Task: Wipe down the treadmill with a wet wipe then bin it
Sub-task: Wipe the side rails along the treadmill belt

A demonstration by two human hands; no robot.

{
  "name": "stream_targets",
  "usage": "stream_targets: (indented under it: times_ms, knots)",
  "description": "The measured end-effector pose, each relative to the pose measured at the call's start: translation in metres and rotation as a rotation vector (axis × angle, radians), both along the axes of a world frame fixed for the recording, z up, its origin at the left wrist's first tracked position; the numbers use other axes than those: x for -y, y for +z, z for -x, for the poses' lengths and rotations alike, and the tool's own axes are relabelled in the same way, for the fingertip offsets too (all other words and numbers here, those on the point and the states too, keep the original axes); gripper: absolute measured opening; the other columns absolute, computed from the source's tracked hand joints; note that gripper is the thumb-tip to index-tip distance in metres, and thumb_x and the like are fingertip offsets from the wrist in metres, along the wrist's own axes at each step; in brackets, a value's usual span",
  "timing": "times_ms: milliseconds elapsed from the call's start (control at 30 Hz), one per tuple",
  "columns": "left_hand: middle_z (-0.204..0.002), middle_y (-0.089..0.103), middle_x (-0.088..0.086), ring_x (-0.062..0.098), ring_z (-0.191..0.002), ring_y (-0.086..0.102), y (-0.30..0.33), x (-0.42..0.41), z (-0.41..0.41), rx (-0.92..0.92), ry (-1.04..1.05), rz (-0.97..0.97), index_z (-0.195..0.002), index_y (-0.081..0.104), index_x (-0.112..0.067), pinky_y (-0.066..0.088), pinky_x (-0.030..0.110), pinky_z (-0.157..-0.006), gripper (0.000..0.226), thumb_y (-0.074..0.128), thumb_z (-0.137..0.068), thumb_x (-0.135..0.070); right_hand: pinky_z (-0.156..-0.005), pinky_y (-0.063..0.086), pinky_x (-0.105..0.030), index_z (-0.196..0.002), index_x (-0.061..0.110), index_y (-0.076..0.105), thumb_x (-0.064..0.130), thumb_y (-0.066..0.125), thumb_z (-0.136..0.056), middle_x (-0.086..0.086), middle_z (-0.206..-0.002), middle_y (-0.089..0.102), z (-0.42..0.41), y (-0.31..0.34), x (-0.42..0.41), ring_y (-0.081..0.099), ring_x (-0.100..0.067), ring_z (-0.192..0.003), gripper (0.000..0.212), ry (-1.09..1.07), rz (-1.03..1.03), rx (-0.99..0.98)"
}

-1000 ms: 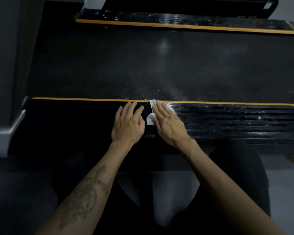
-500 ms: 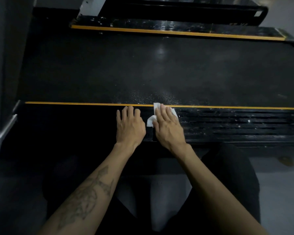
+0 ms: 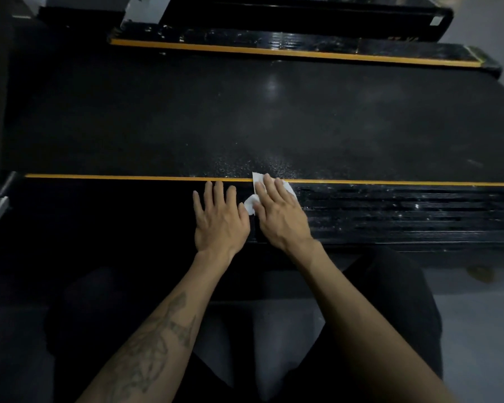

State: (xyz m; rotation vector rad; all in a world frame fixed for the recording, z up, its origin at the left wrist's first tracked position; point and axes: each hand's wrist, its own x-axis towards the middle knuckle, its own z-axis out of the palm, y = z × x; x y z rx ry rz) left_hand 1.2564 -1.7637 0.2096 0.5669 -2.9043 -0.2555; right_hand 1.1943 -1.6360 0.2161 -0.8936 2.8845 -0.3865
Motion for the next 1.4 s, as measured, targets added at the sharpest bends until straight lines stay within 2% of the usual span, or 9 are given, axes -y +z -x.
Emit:
stream_targets:
  times_ms: [67, 233, 467, 633, 800, 967, 1067, 1267, 1400]
  knots:
    - [-0.16, 0.039, 0.013, 0.033, -0.153, 0.026, -0.002, 0.003, -0.001, -0.02, -0.011, -0.007, -0.151, 0.045, -0.015, 0.016, 0.057, -0.126, 0.052, 0.036, -0.104, -0.036, -0.129, 0.006, -0.04, -0.162, 0.014, 0.022, 0.052, -0.006, -0.097, -0.009, -0.171, 0.012, 0.011, 0.0, -0.006, 0.005, -0.027, -0.159, 0.081, 0.004, -0.005, -0.018]
    - [-0.161, 0.039, 0.009, 0.031, -0.153, 0.027, -0.002, 0.002, 0.001, -0.038, -0.018, -0.028, -0.151, 0.047, -0.02, 0.018, 0.056, -0.125, 0.05, 0.036, -0.105, -0.034, -0.128, -0.001, -0.037, -0.163, 0.012, 0.015, 0.043, 0.007, -0.108, -0.01, -0.171, 0.006, -0.01, -0.004, -0.01, 0.0, -0.025, -0.159, 0.064, -0.136, 0.011, -0.032]
    - [-0.158, 0.044, 0.008, 0.031, -0.152, 0.031, -0.006, 0.004, 0.001, -0.066, -0.027, -0.018, -0.149, 0.05, -0.021, 0.022, 0.057, -0.124, 0.047, 0.039, -0.105, -0.031, -0.128, -0.001, -0.036, -0.164, 0.018, 0.016, 0.039, 0.026, -0.112, -0.004, -0.172, 0.003, 0.012, 0.001, -0.01, -0.003, -0.022, -0.159, 0.057, -0.007, -0.006, 0.013]
    - [-0.16, 0.042, 0.008, 0.03, -0.153, 0.029, -0.005, 0.003, 0.002, -0.067, -0.019, -0.009, -0.15, 0.049, -0.021, 0.021, 0.056, -0.125, 0.048, 0.038, -0.105, -0.031, -0.129, 0.009, -0.043, -0.162, 0.008, 0.02, 0.045, 0.004, -0.105, -0.016, -0.169, 0.013, -0.015, -0.014, -0.01, 0.008, -0.029, -0.158, 0.07, -0.144, -0.022, -0.07]
    - [-0.158, 0.045, 0.009, 0.03, -0.151, 0.032, -0.006, 0.003, 0.002, -0.085, -0.015, -0.016, -0.148, 0.052, -0.021, 0.023, 0.056, -0.124, 0.047, 0.04, -0.104, -0.03, -0.129, 0.006, -0.04, -0.162, 0.01, 0.021, 0.051, -0.006, -0.097, -0.011, -0.171, 0.011, 0.0, -0.009, -0.006, 0.005, -0.027, -0.159, 0.081, 0.01, -0.001, -0.028]
    - [-0.158, 0.044, 0.008, 0.029, -0.152, 0.032, -0.005, 0.003, 0.002, -0.096, -0.018, -0.017, -0.149, 0.052, -0.021, 0.023, 0.055, -0.124, 0.046, 0.042, -0.104, -0.029, -0.128, 0.001, -0.038, -0.164, 0.014, 0.017, 0.042, 0.016, -0.112, -0.008, -0.172, 0.007, 0.01, -0.007, -0.014, 0.001, -0.025, -0.159, 0.058, -0.112, -0.019, -0.044]
    - [-0.159, 0.043, 0.008, 0.03, -0.152, 0.031, -0.006, 0.003, 0.001, -0.084, -0.014, -0.019, -0.149, 0.051, -0.02, 0.022, 0.055, -0.124, 0.047, 0.042, -0.104, -0.029, -0.129, 0.004, -0.04, -0.161, 0.006, 0.023, 0.044, 0.005, -0.106, -0.015, -0.169, 0.013, -0.014, -0.01, -0.01, 0.008, -0.028, -0.158, 0.069, -0.147, 0.034, -0.066]
    - [-0.158, 0.044, 0.008, 0.029, -0.152, 0.031, -0.003, 0.002, 0.001, -0.083, -0.02, -0.015, -0.149, 0.051, -0.02, 0.023, 0.055, -0.124, 0.046, 0.042, -0.105, -0.029, -0.127, 0.0, -0.035, -0.164, 0.018, 0.018, 0.042, 0.023, -0.112, -0.003, -0.172, 0.005, 0.004, -0.002, -0.009, -0.001, -0.02, -0.159, 0.057, -0.019, 0.0, -0.02]
    - [-0.159, 0.043, 0.008, 0.028, -0.153, 0.03, -0.001, 0.0, 0.0, -0.098, -0.019, -0.034, -0.149, 0.051, -0.02, 0.021, 0.054, -0.125, 0.046, 0.042, -0.104, -0.028, -0.129, 0.002, -0.038, -0.163, 0.011, 0.017, 0.043, 0.015, -0.111, -0.01, -0.171, 0.007, -0.005, -0.006, -0.017, 0.002, -0.024, -0.159, 0.061, -0.131, -0.007, -0.049]
